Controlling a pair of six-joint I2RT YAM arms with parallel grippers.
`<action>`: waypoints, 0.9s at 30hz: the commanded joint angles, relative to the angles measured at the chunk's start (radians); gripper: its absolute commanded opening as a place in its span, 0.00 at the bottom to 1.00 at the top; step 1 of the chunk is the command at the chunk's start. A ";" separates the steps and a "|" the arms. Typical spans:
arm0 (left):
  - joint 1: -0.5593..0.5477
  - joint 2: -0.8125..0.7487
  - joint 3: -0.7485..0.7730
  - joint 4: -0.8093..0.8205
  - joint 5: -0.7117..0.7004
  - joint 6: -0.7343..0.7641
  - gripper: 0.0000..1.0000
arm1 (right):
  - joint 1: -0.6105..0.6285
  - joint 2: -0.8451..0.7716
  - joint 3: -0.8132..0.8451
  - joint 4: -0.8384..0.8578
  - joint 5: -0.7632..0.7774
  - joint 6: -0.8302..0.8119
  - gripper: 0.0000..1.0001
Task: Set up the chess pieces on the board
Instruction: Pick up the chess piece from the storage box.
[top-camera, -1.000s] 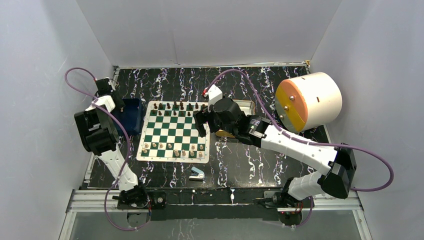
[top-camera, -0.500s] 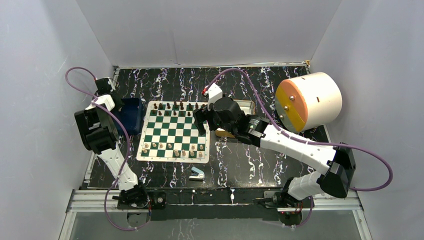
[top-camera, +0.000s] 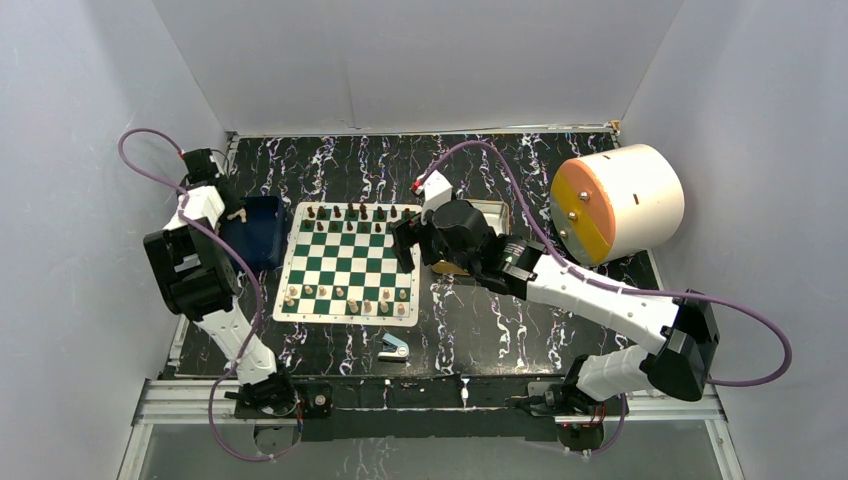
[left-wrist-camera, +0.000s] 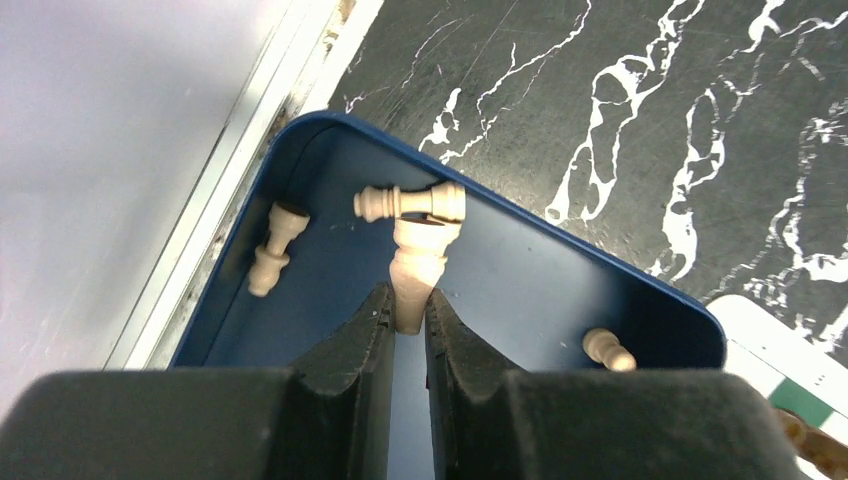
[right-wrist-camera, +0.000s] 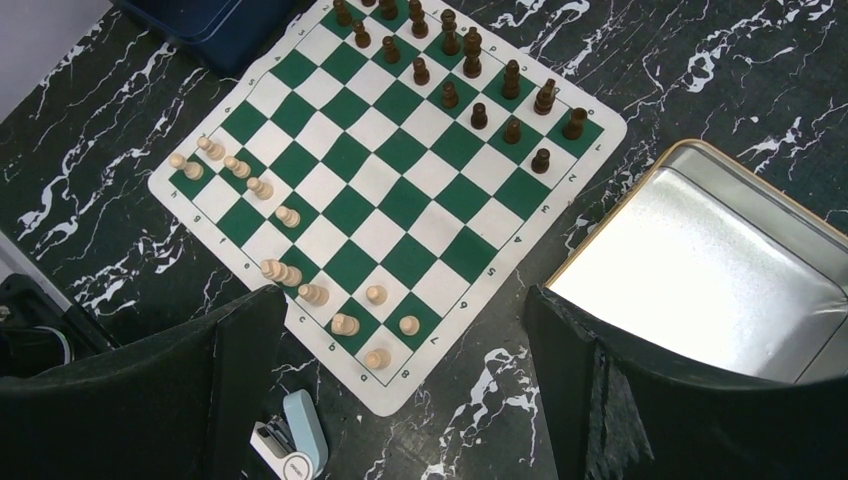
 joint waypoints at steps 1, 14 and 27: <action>0.006 -0.139 0.025 -0.112 -0.026 -0.091 0.03 | -0.002 -0.054 -0.020 0.060 0.009 0.047 0.99; 0.001 -0.357 -0.091 -0.217 0.286 -0.237 0.00 | -0.002 -0.159 -0.232 0.246 -0.065 0.081 0.99; -0.194 -0.425 -0.057 -0.300 0.377 -0.210 0.00 | -0.003 -0.260 -0.311 0.195 -0.063 -0.009 0.99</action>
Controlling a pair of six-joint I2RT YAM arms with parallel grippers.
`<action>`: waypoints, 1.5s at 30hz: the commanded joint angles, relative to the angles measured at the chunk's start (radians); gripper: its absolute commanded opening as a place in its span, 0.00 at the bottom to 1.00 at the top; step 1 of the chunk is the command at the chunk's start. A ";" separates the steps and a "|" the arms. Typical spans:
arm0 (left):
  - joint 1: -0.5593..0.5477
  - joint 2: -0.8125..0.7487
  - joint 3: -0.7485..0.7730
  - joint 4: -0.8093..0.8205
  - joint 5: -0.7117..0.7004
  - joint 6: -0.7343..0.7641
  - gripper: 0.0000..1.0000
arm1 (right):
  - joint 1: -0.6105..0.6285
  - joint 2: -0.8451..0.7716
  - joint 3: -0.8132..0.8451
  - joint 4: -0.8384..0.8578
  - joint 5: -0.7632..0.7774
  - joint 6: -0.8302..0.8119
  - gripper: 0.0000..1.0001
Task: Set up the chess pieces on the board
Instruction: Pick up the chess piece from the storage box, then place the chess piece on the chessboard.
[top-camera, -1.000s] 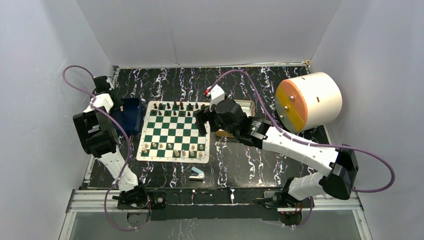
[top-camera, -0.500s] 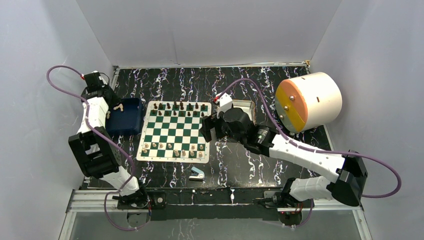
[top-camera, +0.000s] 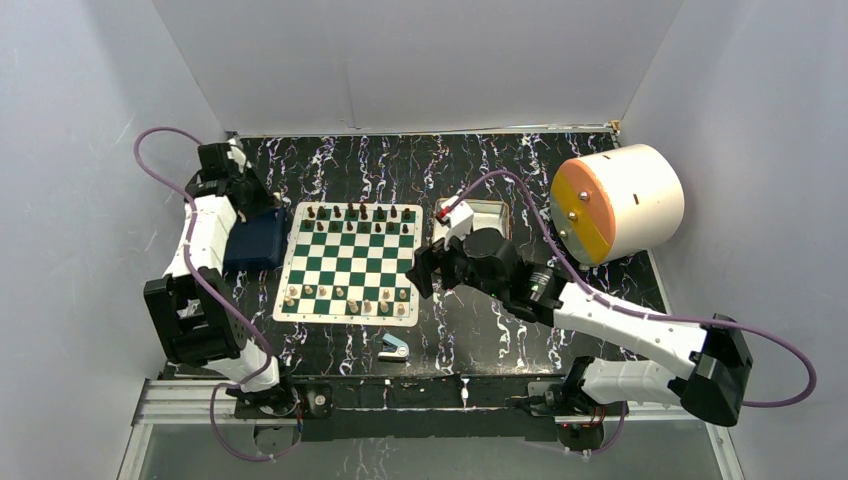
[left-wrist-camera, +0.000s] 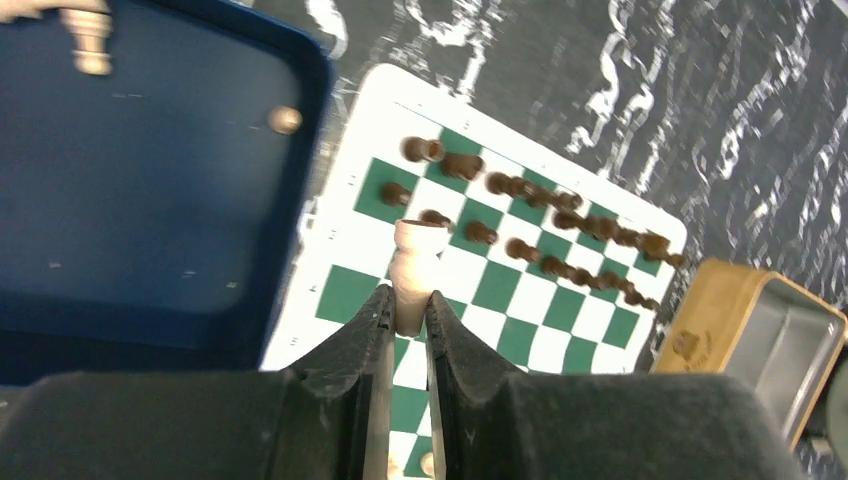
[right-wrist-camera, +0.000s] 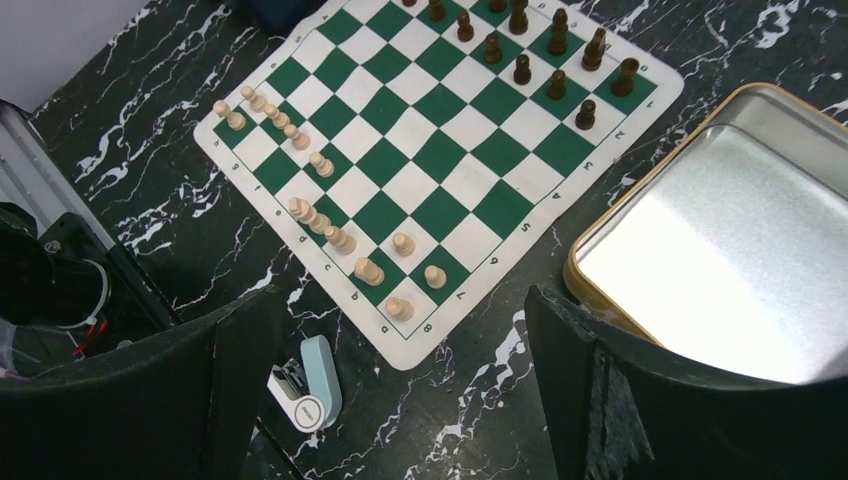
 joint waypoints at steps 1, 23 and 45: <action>-0.089 -0.073 0.046 -0.062 0.086 0.007 0.00 | -0.003 -0.078 -0.021 0.043 0.073 -0.068 0.99; -0.510 -0.188 -0.040 -0.242 0.447 0.064 0.00 | -0.002 -0.021 -0.013 0.214 -0.296 -0.857 0.77; -0.603 -0.276 -0.110 -0.357 0.618 0.125 0.00 | -0.003 0.209 0.177 0.008 -0.476 -1.210 0.61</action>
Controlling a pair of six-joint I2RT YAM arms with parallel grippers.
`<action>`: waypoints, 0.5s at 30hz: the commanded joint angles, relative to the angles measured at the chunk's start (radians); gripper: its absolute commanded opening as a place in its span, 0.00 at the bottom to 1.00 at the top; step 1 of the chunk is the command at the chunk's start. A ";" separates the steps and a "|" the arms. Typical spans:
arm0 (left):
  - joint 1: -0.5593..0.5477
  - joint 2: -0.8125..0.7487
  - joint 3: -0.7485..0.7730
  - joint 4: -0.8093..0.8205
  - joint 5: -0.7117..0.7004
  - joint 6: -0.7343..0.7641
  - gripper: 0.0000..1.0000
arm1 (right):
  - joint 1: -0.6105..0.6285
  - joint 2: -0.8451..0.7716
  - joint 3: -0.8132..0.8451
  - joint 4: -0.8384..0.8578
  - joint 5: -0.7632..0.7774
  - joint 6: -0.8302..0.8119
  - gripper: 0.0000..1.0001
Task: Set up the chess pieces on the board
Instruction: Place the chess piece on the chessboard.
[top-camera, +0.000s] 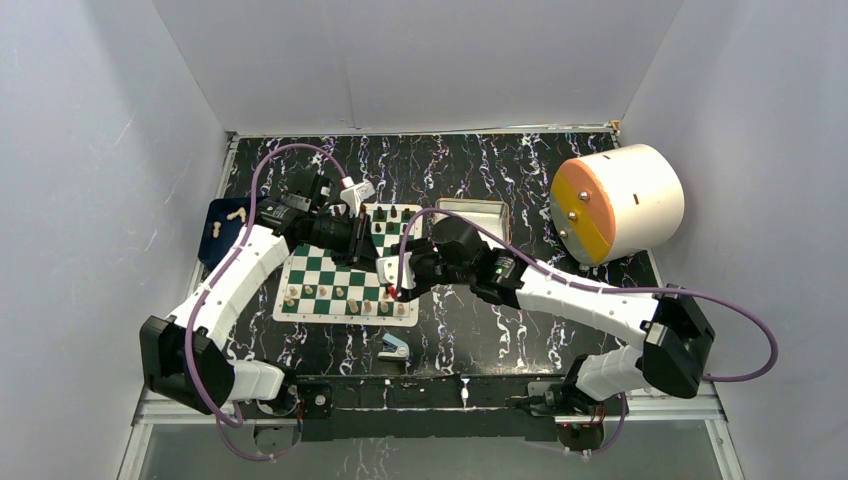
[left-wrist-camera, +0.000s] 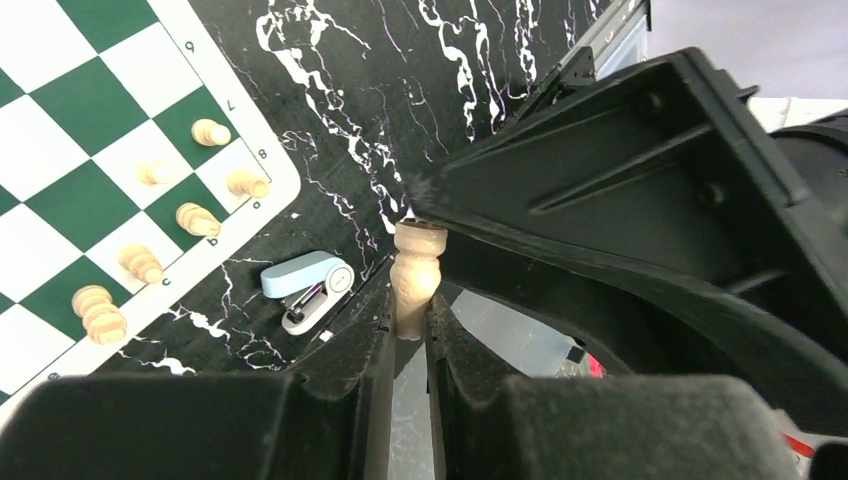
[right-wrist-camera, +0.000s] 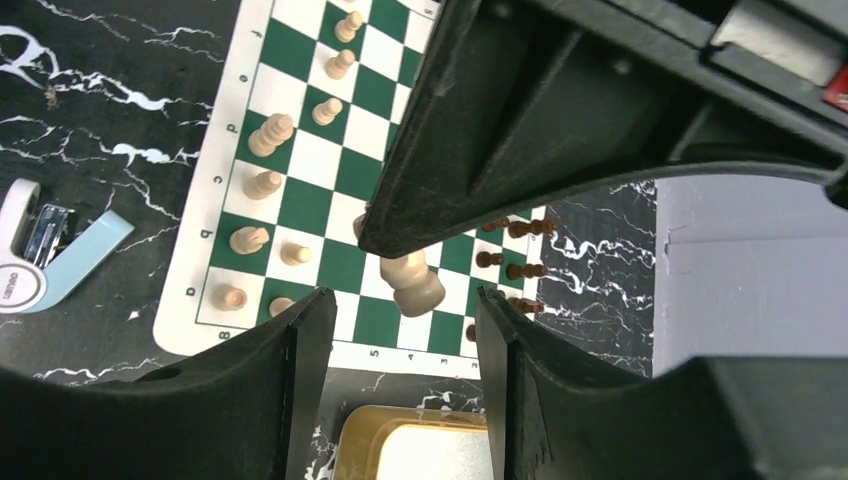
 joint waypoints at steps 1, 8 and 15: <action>-0.010 -0.039 -0.001 -0.024 0.065 0.014 0.00 | -0.002 0.007 0.048 -0.018 -0.048 -0.071 0.61; -0.012 -0.028 -0.001 -0.021 0.068 0.013 0.02 | -0.002 0.015 0.031 0.001 -0.061 -0.082 0.50; -0.012 -0.009 0.049 -0.021 0.048 0.001 0.06 | -0.002 -0.005 -0.023 0.080 -0.078 -0.008 0.23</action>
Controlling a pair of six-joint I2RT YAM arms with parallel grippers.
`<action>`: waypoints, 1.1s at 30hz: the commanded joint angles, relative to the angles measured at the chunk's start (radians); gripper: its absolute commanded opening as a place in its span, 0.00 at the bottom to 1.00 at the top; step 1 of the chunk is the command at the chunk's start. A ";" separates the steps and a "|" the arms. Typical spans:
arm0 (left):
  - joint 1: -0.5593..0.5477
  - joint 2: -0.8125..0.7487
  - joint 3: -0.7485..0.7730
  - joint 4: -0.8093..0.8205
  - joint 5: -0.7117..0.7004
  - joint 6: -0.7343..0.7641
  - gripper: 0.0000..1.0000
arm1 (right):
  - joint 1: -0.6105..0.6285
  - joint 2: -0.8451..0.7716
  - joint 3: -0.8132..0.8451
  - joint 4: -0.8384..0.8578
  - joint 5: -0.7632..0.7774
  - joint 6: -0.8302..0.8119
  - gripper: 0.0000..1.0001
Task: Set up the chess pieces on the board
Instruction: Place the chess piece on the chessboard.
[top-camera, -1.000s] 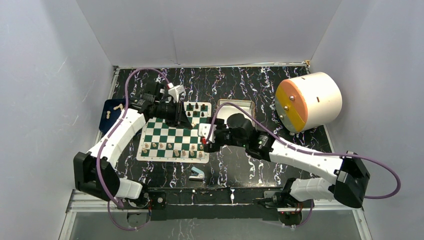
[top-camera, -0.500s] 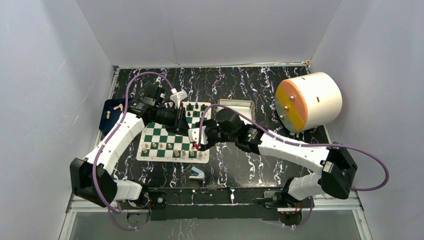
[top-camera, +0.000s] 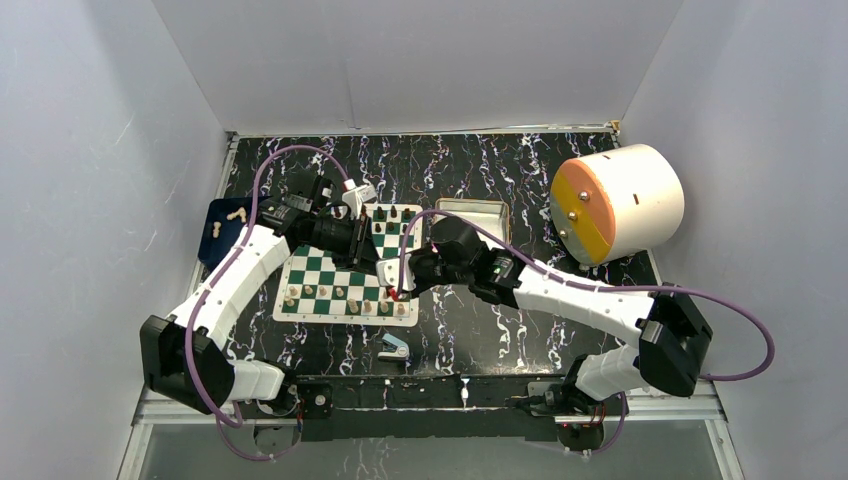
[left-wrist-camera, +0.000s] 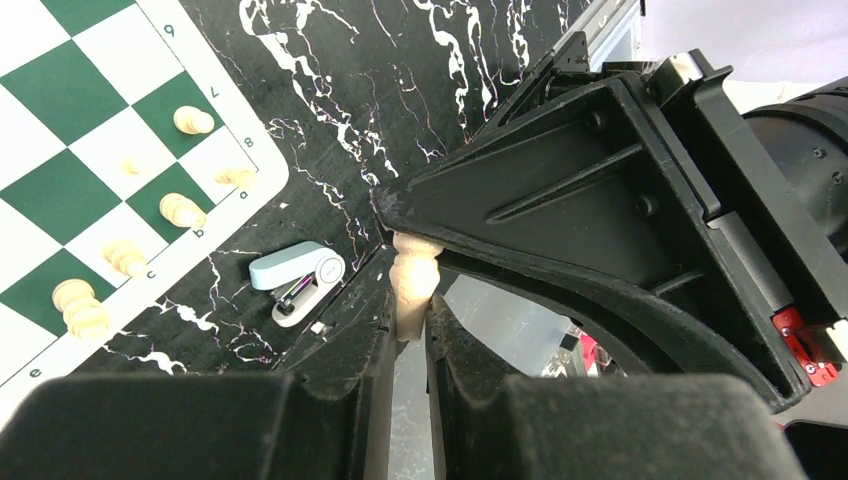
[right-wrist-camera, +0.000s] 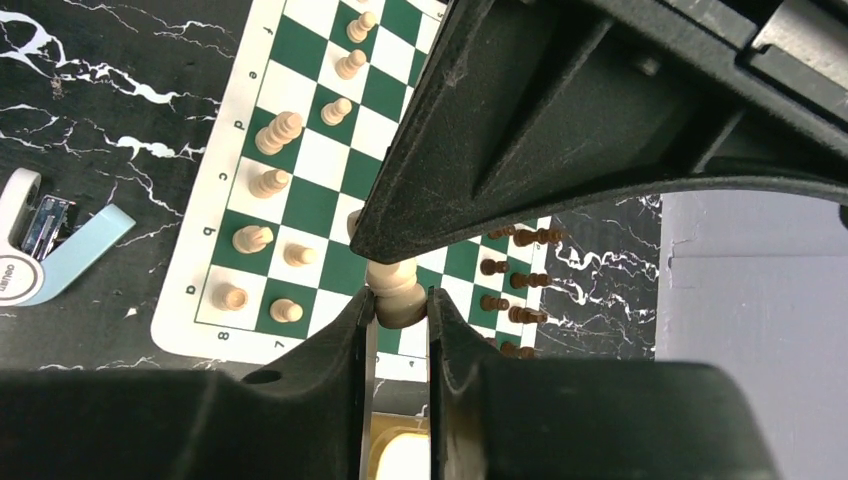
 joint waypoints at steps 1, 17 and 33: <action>-0.004 -0.006 0.058 -0.002 0.014 -0.003 0.07 | 0.003 -0.028 -0.029 0.108 -0.039 0.065 0.20; -0.005 -0.048 0.045 0.159 -0.049 -0.148 0.17 | 0.002 -0.058 -0.138 0.410 0.093 0.477 0.02; -0.005 -0.103 0.033 0.148 -0.099 -0.183 0.35 | -0.004 -0.077 -0.181 0.498 0.237 0.610 0.01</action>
